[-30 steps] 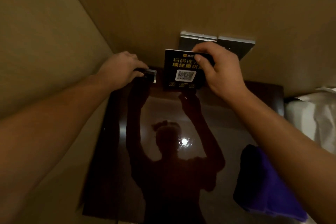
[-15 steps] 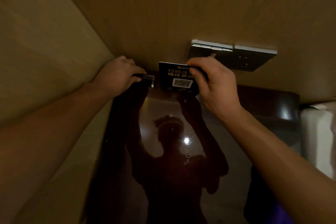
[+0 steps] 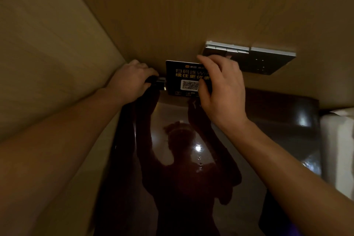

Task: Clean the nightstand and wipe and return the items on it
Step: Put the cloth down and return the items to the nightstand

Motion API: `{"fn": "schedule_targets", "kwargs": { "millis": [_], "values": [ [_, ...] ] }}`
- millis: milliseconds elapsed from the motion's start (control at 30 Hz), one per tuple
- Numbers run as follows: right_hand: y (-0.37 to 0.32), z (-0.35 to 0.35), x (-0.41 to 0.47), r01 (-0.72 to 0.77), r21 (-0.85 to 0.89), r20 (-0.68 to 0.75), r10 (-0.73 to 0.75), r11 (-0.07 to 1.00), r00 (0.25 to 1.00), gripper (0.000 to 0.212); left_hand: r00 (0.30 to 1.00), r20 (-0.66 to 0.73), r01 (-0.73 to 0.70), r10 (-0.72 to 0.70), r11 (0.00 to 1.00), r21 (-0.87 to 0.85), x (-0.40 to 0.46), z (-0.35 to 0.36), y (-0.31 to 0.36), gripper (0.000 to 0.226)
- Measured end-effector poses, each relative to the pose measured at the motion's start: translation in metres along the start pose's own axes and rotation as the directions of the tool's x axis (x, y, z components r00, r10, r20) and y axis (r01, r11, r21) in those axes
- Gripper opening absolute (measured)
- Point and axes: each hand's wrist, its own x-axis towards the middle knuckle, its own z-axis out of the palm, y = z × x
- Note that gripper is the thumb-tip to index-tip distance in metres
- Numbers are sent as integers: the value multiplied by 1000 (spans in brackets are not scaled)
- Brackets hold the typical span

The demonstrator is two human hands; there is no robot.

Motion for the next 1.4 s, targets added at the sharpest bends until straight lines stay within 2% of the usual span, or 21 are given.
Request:
{"fn": "schedule_targets", "kwargs": {
  "millis": [300,533,833,1033,1267,1400],
  "values": [
    [-8,3,-13,-14,-60,-87,9,998,996,52,1000,-17,15,-15,1000,13,-3,1,7,48],
    [-11,-4,-14,-28,-59,-105,22,998,994,53,992,-126,-6,11,999,40,-11,-4,13,51],
    [-12,-24,-18,-30,-11,-97,29,999,995,52,964,-267,6,-12,1000,-26,-31,-17,32,40],
    [-1,-50,-21,13,-60,-72,-17,998,997,55,910,-401,65,-101,993,-101,-51,-28,58,47],
    [21,-83,-40,-48,-53,-42,46,997,998,63,830,-529,125,-177,983,-134,-79,-39,89,52],
    [25,-107,-65,-82,-23,-72,80,996,994,66,827,-548,91,-124,992,-88,-97,-42,115,52]
  ]
}}
